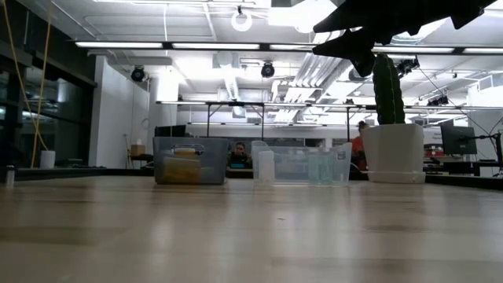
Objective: Pick and place medicine bottles into bin by pill shape (circle, oval)
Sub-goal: Put the green tablet bottle into the transparent bin
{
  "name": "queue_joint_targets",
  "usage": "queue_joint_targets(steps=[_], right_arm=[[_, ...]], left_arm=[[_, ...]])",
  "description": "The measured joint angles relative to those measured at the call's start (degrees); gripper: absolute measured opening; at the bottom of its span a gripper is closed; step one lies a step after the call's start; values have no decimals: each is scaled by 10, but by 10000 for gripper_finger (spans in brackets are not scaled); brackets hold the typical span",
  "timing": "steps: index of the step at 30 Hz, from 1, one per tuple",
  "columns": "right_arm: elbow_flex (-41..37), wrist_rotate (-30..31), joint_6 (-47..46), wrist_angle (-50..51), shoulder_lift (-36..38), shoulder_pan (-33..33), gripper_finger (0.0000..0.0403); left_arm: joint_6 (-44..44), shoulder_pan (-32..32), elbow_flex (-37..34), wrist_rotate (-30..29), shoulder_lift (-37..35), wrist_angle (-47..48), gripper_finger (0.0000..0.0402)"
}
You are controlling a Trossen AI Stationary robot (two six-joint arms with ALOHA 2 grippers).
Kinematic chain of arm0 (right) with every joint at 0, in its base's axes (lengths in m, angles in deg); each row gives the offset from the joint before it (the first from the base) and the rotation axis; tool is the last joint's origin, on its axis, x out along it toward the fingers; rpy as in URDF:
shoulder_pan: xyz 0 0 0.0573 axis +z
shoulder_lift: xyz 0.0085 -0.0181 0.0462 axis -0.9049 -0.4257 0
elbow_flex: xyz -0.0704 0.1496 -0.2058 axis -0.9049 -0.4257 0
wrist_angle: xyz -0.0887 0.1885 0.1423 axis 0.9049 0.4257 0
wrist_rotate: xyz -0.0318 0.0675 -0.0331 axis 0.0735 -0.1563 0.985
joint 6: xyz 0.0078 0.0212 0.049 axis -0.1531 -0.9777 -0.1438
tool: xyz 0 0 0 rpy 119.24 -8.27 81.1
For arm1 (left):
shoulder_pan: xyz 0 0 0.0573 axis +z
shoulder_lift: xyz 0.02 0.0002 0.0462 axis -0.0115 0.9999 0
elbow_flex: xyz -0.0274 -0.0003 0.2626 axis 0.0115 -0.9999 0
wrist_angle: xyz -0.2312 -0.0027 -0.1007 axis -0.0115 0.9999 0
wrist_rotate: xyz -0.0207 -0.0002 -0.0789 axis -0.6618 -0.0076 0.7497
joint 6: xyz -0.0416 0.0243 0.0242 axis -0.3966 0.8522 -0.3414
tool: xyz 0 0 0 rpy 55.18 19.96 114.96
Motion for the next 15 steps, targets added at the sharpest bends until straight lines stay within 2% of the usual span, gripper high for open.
queue_joint_targets(steps=[8, 15], right_arm=[[0, 0, 0, 1, 0, 0, 179], [0, 0, 0, 2, 0, 0, 179]], left_arm=[[21, 0, 0, -4, -3, -1, 181], [22, 0, 0, -4, -3, 0, 135]])
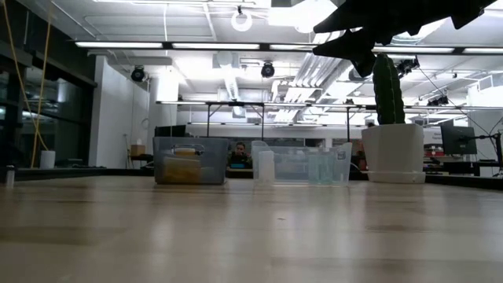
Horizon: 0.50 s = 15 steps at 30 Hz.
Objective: Pick and place medicine bottles into bin by pill shape (circle, oval)
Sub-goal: Put the green tablet bottle into the transparent bin
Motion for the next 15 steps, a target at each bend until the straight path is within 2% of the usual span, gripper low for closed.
queue_joint_targets(steps=[5, 9, 12, 15], right_arm=[[0, 2, 0, 0, 0, 0, 179], [0, 7, 0, 0, 0, 0, 179], [0, 7, 0, 0, 0, 0, 179], [0, 7, -17, 0, 0, 0, 179]], left_arm=[[44, 2, 0, -1, -10, 1, 99], [79, 18, 0, -8, -38, 28, 95], [84, 47, 0, -43, -80, 79, 106], [85, 94, 0, -118, -141, 118, 112]])
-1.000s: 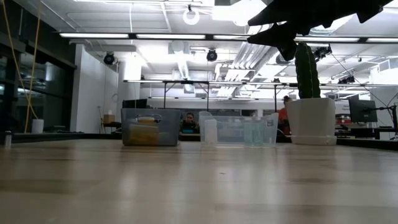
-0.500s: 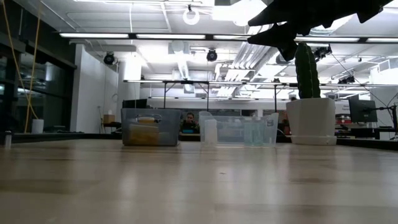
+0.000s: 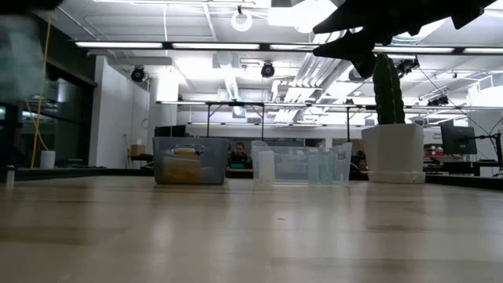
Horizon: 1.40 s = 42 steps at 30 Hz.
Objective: Pick and place medicine bottles into bin by pill shape (circle, oval)
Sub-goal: Put the green tablet bottle into the transparent bin
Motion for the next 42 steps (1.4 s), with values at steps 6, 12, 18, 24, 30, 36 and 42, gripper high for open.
queue_joint_targets(steps=[6, 12, 18, 24, 30, 36, 42], right_arm=[[0, 0, -24, 0, 0, 0, 179], [0, 3, -21, -14, 0, 0, 179], [0, 10, 5, -40, 0, 0, 179], [0, 10, 9, -63, 0, 0, 179], [0, -2, 9, -66, 0, 0, 179], [0, -5, 15, -73, 0, 1, 179], [0, -5, 18, -73, 0, 1, 179]], left_arm=[[0, 131, 0, -167, -117, -37, 110], [0, 232, 0, -255, -166, -152, 111], [53, 262, 0, -207, -147, -248, 110], [120, 276, -1, -108, -110, -334, 112], [151, 309, 0, -50, -77, -430, 111], [160, 338, -9, 15, -61, -494, 112], [108, 347, -134, 29, -78, -697, 111]])
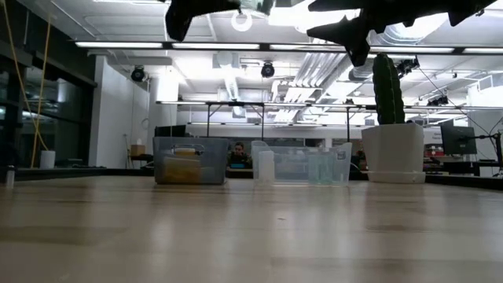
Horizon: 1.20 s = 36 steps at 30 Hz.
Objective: Pick and place medicine bottles into bin by pill shape (circle, oval)
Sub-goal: Put the green tablet bottle into the transparent bin
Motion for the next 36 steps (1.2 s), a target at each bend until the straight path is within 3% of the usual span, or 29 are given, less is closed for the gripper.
queue_joint_targets(steps=[5, 18, 23, 30, 36], right_arm=[[0, 0, 2, -4, 0, 0, 179], [0, 0, 1, -1, 0, 0, 179], [0, 12, 2, -9, 0, 0, 179], [0, 15, 8, -43, 0, 0, 179], [0, 20, 12, -49, 0, 0, 179]], left_arm=[[-19, -2, -51, 0, -1, -74, 111], [11, 2, -54, -15, -1, -77, 111], [8, 40, -47, 31, -1, -62, 111], [95, 188, 86, 148, 23, 152, 111], [198, 287, 219, 237, 130, 287, 111]])
